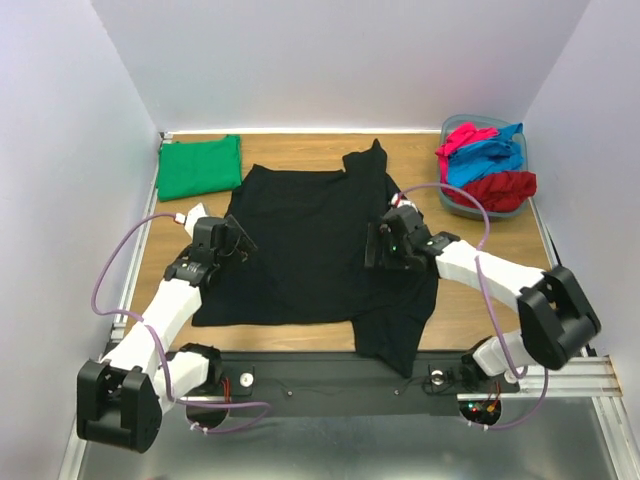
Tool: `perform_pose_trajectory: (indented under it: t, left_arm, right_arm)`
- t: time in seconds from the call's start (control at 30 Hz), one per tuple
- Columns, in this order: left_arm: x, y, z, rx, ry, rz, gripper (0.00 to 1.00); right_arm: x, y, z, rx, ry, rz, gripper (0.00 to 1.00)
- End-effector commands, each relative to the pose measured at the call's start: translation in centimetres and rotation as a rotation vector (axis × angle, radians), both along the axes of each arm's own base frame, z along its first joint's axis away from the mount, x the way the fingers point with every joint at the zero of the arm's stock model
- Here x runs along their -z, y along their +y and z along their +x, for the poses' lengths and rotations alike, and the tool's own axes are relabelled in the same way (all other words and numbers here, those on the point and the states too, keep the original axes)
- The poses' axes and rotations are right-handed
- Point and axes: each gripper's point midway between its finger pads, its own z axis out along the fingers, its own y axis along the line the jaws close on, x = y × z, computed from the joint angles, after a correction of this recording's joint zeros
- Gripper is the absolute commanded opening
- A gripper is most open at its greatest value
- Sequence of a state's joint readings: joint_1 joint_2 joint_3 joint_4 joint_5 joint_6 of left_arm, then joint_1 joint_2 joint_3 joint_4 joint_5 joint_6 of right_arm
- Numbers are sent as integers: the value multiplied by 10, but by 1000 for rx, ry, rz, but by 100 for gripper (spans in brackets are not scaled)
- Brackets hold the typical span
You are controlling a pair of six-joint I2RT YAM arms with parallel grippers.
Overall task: Fold and stack the t-shirts
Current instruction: Flatten the tshirt out
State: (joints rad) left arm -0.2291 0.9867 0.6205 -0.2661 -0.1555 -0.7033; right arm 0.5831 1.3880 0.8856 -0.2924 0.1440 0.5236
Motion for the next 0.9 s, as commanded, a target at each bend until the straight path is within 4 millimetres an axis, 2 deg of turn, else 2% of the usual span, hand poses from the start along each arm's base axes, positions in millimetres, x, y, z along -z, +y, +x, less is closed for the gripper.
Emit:
perform_pose_trajectory:
  t: [0.0,0.03,0.07,0.1,0.2,0.3,0.33,0.4,0.43,0.5,0.53,0.57,0.67,0.7,0.73,0.8,0.83,0.87]
  left_arm:
    - [-7,-17,11,52,-73,-64,99]
    - [4,-21,10,71,-42,-72,99]
    - [5,-24,14,81,-51,-81,99]
    - [10,-28,15,99,-37,-91,99]
    - [30,-32,21,116,21,-79,99]
    - [40,-35,29,122,43,-74,98]
    - [47,-36,33,126,66,-70,98]
    - [50,-39,39,132,81,-69,98]
    - [61,-40,39,134,117,-64,98]
    - [63,-44,55,146,108,-57,99]
    - [57,-45,62,148,88,-58,99]
    - [68,-46,65,152,118,-49,98]
    - [78,-53,82,165,149,-36,98]
    - [81,-56,86,169,157,-33,98]
    - [85,-65,93,197,171,-52,98]
    - [88,-75,99,227,176,-55,98]
    - [81,-80,110,237,155,-55,98]
    - [85,-86,111,256,163,-47,98]
  right_arm:
    - [20,8,-1,63,50,66,100]
    - [26,4,3,93,48,44,100]
    - [31,1,5,109,52,26,100]
    - [44,-1,5,118,76,-5,100]
    - [61,-15,14,181,89,-72,100]
    - [74,-26,24,229,126,-81,100]
    - [86,-31,25,243,151,-101,100]
    - [90,-40,37,274,158,-110,100]
    - [96,-43,40,279,174,-116,100]
    - [96,-54,55,312,176,-113,100]
    - [93,-58,61,325,166,-107,100]
    - [96,-63,65,327,169,-122,100]
    - [88,-78,90,356,141,-127,100]
    - [93,-88,95,366,150,-146,100]
    - [88,-89,104,370,136,-143,100]
    - [90,-98,114,378,138,-151,100]
    - [87,-99,119,376,131,-149,100]
    - [78,-99,129,366,106,-156,100]
